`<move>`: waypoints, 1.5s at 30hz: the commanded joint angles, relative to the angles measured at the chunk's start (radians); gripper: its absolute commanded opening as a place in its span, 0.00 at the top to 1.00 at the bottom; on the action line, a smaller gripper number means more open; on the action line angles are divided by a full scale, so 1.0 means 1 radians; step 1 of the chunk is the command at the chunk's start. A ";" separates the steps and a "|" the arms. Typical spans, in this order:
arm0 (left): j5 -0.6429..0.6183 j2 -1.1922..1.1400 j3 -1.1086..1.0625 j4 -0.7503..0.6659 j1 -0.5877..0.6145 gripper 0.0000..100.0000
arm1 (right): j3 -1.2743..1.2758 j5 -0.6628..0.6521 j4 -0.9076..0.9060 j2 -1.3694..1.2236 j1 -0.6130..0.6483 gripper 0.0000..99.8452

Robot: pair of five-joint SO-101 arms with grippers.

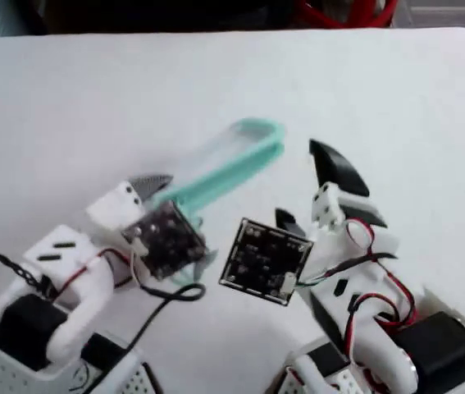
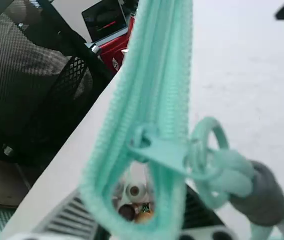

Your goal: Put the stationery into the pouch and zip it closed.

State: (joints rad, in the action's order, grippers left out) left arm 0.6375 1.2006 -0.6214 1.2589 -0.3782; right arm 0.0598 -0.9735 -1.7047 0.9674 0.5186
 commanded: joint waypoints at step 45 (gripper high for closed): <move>-0.311 0.035 0.238 0.298 -0.016 0.71 | 0.199 0.175 0.265 0.139 0.134 0.98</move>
State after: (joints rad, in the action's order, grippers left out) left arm 0.4872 1.2375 -0.4112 1.5842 -0.4964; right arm 0.2777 -0.8707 -1.5083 1.1055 0.7150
